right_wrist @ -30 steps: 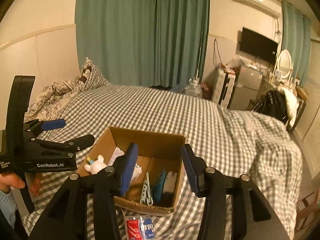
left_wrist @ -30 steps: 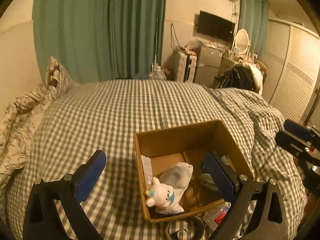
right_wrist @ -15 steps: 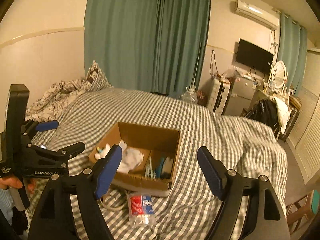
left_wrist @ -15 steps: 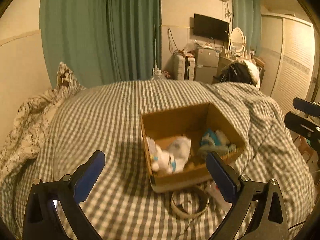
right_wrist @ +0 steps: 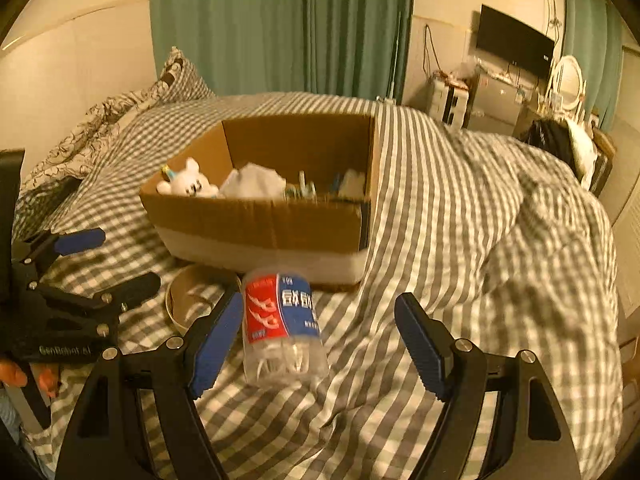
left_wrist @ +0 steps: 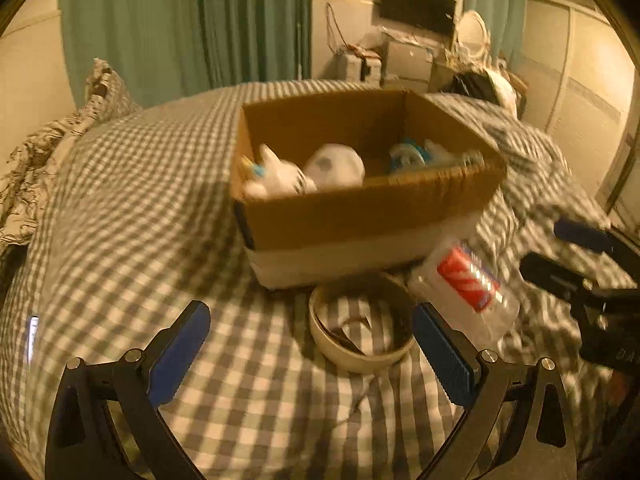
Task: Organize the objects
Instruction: 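Grasp the tape roll with the left tool while the right grasps the clear bottle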
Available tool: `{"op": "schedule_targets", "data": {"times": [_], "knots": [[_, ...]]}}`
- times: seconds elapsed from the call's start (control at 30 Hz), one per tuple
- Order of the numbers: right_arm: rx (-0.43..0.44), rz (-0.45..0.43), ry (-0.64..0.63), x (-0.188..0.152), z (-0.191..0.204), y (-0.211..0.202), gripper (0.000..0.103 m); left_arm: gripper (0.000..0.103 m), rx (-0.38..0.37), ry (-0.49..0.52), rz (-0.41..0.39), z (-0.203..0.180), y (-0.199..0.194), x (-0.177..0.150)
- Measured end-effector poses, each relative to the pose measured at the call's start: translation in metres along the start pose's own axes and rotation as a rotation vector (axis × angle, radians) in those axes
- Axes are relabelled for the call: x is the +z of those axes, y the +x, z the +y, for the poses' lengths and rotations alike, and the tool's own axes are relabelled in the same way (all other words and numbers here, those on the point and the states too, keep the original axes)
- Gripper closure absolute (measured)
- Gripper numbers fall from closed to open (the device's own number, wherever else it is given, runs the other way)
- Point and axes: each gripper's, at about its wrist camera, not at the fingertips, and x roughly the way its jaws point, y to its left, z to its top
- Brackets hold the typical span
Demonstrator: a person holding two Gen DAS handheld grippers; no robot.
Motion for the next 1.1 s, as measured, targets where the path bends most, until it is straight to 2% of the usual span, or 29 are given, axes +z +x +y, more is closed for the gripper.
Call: {"op": "schedule_targets", "data": {"times": [0.33,0.57,0.6,0.7,0.87,1.1], "knots": [[0.010,0.055,0.079,-0.016,-0.019,0.021,0.025,0.000,-0.001,0.115,0.077,-0.032,0.035,-0.024],[0.005,0.082,0.084,-0.022,-0.016,0.026,0.025,0.000,-0.060,0.073,0.137,-0.039,0.063,-0.016],[0.003,0.083,0.079,-0.022,-0.015,0.026,0.025,0.001,-0.072,0.065,0.155,-0.037,0.068,-0.015],[-0.010,0.086,0.059,-0.022,-0.010,0.026,0.025,0.018,-0.104,0.038,0.185,-0.033,0.074,-0.015],[-0.009,0.079,0.022,-0.019,-0.003,0.023,0.025,0.020,-0.128,0.022,0.178,-0.030,0.063,-0.015],[0.027,0.054,-0.026,-0.013,0.004,0.012,0.025,0.020,-0.107,-0.016,0.101,-0.016,0.029,-0.012]]}}
